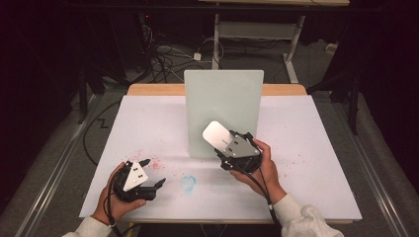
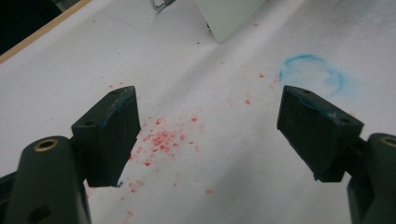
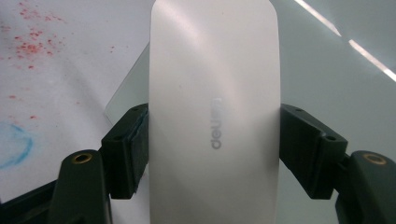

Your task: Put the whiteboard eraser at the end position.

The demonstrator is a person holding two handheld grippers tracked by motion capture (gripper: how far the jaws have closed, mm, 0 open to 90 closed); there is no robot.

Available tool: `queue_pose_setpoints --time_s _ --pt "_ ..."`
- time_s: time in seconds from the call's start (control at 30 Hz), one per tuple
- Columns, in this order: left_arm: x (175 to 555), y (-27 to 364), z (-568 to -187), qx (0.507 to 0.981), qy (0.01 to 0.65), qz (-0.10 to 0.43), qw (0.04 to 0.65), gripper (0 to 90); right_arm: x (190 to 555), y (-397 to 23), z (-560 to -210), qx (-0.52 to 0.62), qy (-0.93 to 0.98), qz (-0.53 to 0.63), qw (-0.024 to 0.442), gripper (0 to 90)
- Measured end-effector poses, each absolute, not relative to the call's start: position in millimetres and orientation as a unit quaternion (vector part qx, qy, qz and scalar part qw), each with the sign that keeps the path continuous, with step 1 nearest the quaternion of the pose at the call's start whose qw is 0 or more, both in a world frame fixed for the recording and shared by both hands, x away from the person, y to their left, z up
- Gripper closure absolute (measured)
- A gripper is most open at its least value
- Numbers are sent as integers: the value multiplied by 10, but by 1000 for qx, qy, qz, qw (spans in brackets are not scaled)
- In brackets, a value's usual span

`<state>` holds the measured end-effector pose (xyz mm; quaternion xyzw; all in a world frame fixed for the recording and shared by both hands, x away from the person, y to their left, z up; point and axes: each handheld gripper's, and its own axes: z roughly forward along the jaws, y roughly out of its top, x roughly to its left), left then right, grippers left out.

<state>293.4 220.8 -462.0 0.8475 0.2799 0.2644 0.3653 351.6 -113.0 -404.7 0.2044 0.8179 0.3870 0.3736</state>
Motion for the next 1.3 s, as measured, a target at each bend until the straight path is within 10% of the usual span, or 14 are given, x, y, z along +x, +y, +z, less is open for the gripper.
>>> queue_pose_setpoints --time_s 1.3 --pt "2921 2179 -4625 856 270 263 354 203 3358 -1389 -4266 98 933 295 179 311"
